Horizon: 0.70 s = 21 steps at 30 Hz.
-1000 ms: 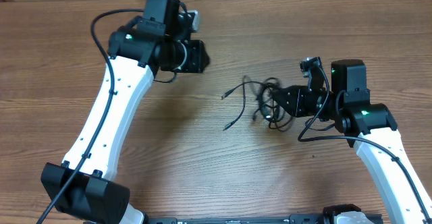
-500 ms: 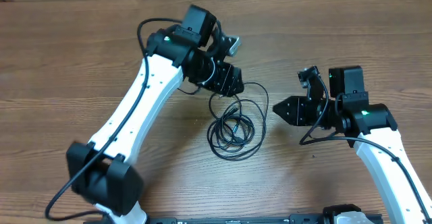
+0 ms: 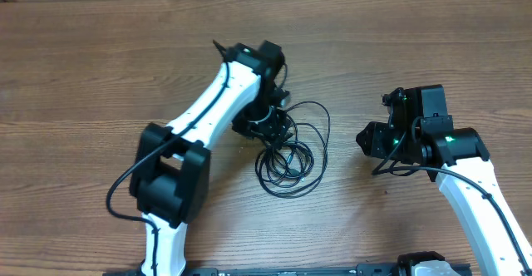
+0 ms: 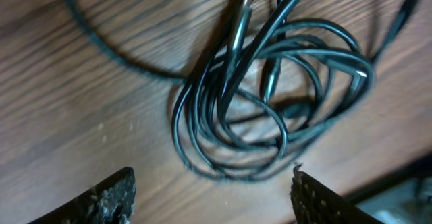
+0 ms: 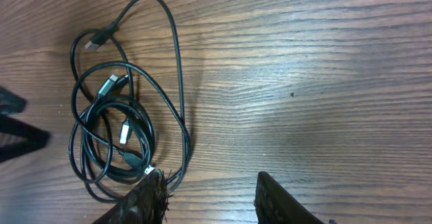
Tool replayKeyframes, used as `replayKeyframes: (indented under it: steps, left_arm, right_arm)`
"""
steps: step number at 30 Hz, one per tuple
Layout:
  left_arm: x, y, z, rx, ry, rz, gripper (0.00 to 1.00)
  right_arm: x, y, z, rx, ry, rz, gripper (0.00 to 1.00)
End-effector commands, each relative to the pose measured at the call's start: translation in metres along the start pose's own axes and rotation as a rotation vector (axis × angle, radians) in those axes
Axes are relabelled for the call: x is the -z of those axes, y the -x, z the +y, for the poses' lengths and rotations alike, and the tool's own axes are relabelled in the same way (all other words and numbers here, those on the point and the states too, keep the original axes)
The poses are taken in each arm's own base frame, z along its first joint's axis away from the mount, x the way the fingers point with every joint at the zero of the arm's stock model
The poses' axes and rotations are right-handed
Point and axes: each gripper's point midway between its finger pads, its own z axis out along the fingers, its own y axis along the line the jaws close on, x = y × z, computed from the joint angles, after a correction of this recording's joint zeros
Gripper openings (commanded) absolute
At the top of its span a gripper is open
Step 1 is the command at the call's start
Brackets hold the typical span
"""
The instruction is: Untangle cables
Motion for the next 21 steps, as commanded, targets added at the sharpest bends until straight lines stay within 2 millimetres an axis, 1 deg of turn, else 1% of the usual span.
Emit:
replayKeyframes:
  steps: [1,3,5,7,11,12,13,14,15,17,19,20,21]
  left_arm:
    - [-0.027,0.005,0.003,-0.082,0.129,0.034,0.7]
    - [-0.038,0.012,0.005,-0.1,0.192,0.029,0.63]
    - [-0.044,0.016,0.006,-0.108,0.206,0.024,0.6]
    - [-0.051,0.022,0.008,-0.094,0.217,0.015,0.54]
    - [-0.061,0.03,0.01,-0.08,0.219,-0.003,0.49]
    - [-0.063,0.03,0.011,-0.08,0.219,0.0,0.45]
    - [-0.066,0.03,0.011,-0.079,0.22,0.006,0.31]
    - [-0.067,0.03,0.012,-0.078,0.224,0.008,0.11]
    - [-0.067,0.03,0.012,-0.078,0.223,0.007,0.04]
    - [-0.061,0.034,0.012,-0.061,0.229,-0.008,0.04]
    - [-0.039,0.044,0.007,-0.013,0.202,-0.055,0.04]
    - [-0.027,0.05,0.0,-0.014,0.165,-0.084,0.04]
    - [-0.01,0.056,-0.01,-0.017,0.116,-0.123,0.04]
  right_arm:
    - [0.002,0.004,-0.002,-0.013,-0.014,-0.019,0.4]
    - [0.002,0.004,-0.002,-0.013,-0.015,-0.019,0.41]
    - [0.002,0.004,-0.002,-0.013,-0.014,-0.019,0.4]
    - [0.002,0.004,-0.002,-0.013,-0.014,-0.019,0.4]
    - [0.002,0.004,-0.002,-0.013,-0.014,-0.019,0.4]
    - [0.002,0.004,-0.002,-0.013,-0.014,-0.019,0.4]
    - [0.002,0.004,-0.002,-0.013,-0.015,-0.018,0.4]
    - [0.002,0.004,-0.002,-0.013,-0.015,-0.018,0.4]
    - [0.002,0.004,-0.002,-0.013,-0.015,-0.018,0.4]
    - [0.002,0.005,-0.002,-0.012,-0.013,-0.023,0.4]
    - [0.003,0.012,0.002,-0.005,0.004,-0.048,0.43]
    - [0.003,0.014,0.004,-0.002,0.014,-0.056,0.43]
    - [0.003,0.018,0.009,0.005,0.04,-0.07,0.43]
